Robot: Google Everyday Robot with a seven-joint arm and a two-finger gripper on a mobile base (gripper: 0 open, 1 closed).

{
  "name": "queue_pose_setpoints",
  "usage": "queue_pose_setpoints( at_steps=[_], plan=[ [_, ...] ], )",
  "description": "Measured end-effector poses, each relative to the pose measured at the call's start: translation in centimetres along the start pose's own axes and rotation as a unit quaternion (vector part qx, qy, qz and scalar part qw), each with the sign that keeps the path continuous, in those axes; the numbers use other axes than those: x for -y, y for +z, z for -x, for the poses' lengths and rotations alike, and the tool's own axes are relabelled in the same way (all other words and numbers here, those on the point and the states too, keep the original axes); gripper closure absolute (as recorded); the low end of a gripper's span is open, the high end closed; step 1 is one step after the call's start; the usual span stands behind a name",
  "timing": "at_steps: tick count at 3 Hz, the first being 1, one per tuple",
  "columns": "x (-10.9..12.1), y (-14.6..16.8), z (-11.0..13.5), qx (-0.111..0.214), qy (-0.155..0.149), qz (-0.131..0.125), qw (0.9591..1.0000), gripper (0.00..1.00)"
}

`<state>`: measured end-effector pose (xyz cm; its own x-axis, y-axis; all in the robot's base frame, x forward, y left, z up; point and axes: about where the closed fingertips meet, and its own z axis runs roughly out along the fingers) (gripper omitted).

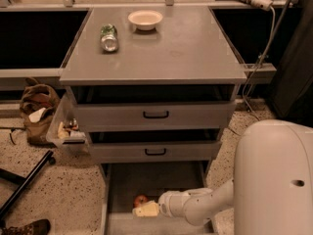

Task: Pick apple from bottom drawer and place on counter

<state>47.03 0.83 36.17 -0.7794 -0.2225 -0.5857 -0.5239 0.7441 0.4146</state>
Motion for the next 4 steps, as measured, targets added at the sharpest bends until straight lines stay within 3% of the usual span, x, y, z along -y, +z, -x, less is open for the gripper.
queue_pose_setpoints(
  at_steps=[1,2,3,4],
  plan=[
    [0.9,2.3,-2.7,-0.004,-0.002,-0.013,0.9999,0.00],
    [0.3,5.2,-3.8,0.023,-0.015,-0.032,0.9991,0.00],
    [2.1,5.0,-2.0,0.060,-0.019,-0.068,0.9957,0.00],
    [2.3,5.2,-1.8,0.062,-0.021,-0.066,0.9957,0.00]
  ],
)
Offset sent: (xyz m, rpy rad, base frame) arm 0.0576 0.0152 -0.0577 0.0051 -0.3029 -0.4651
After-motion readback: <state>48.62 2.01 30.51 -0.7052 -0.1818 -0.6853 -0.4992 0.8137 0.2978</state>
